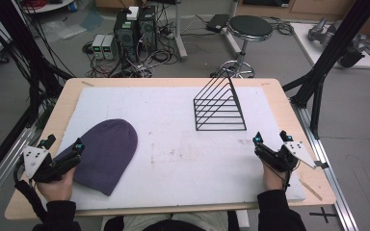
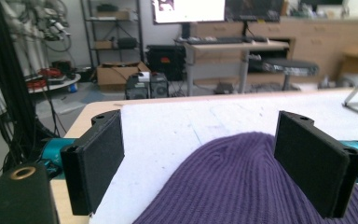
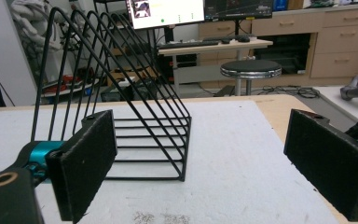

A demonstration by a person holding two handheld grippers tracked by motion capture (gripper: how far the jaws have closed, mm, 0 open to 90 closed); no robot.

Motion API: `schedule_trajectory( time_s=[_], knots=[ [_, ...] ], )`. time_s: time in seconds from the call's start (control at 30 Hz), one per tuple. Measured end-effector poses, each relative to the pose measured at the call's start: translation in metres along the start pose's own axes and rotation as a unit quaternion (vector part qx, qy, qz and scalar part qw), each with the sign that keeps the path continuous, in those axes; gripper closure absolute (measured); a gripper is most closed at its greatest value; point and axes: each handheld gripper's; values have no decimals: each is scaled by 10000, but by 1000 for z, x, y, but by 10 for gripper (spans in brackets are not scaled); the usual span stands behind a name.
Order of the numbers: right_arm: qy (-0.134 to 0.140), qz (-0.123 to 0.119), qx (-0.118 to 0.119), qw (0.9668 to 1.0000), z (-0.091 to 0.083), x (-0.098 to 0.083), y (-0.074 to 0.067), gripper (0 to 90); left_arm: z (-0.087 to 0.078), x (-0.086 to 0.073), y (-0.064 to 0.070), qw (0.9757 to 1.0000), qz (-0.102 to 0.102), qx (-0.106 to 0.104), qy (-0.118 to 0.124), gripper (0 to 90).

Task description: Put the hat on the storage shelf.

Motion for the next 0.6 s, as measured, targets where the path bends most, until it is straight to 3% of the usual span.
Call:
schedule_trajectory(
  time_s=[0.1,0.13,0.23,0.4,0.6],
  knots=[
    [-8,-29,32,10000,0,0,-1,85,2,7,3,9998,114,-131,-65,168],
    [-14,-42,31,10000,0,0,-1,85,5,14,8,9992,284,-262,-131,169],
    [-26,-60,41,10000,0,0,-2,85,8,21,13,9970,406,-582,-306,189],
    [-23,-47,41,10000,0,0,-2,85,14,23,21,9946,525,-714,-542,189],
    [-52,-58,46,10000,1,0,-3,85,23,29,18,9940,479,-703,-691,189]
  ],
)
Point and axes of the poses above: each handheld gripper's, and its own axes: z roughly forward along the jaws, x roughly out of its top, y roughly to its right, and after that the axes turned 8 degrees about -y, right-handed
